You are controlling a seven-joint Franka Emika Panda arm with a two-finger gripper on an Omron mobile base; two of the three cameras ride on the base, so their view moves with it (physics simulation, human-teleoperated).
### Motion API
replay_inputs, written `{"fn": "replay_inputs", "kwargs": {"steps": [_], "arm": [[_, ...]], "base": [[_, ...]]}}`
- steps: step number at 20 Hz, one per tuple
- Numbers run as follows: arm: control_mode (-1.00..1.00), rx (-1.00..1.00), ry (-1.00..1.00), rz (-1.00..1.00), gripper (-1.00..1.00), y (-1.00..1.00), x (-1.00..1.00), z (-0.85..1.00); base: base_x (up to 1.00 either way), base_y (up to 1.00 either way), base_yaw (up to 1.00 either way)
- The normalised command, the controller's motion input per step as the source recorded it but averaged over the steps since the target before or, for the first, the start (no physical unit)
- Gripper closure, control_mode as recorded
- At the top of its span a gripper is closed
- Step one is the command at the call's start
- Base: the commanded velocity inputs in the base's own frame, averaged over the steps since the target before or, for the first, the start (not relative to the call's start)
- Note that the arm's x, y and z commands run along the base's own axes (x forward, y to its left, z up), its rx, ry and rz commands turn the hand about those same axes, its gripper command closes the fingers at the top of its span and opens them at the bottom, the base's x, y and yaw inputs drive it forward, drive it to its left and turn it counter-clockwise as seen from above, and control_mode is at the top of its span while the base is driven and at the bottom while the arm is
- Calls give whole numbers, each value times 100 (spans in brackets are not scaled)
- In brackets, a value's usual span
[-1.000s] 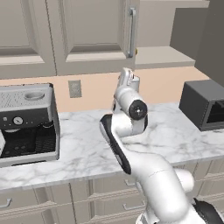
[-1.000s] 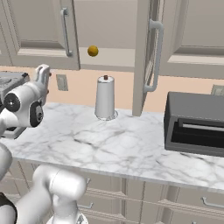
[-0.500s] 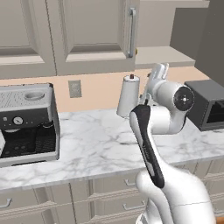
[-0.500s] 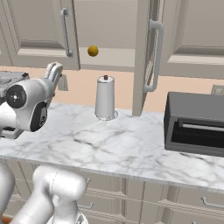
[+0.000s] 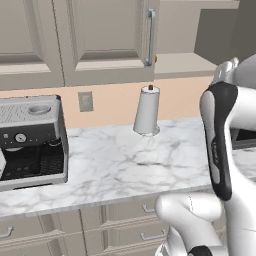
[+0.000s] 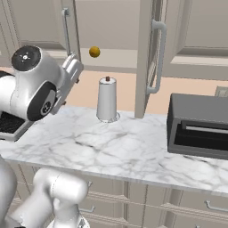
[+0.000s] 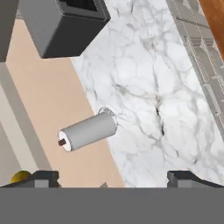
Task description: Pick the lemon from the counter and place it in the cabinet. Then close the cabinet.
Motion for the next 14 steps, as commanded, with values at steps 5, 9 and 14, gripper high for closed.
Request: {"fn": "replay_inputs", "kwargs": {"steps": [5,9,14], "arm": [[-100,0,-15,1,-100,-60,-100,-3],[-100,-5,-71,10,-100,-46,-100,-36],[-100,-3,-64,11,-100,-68,-69,-46]], "base": [[0,0,0],[0,0,0],[0,0,0]]}}
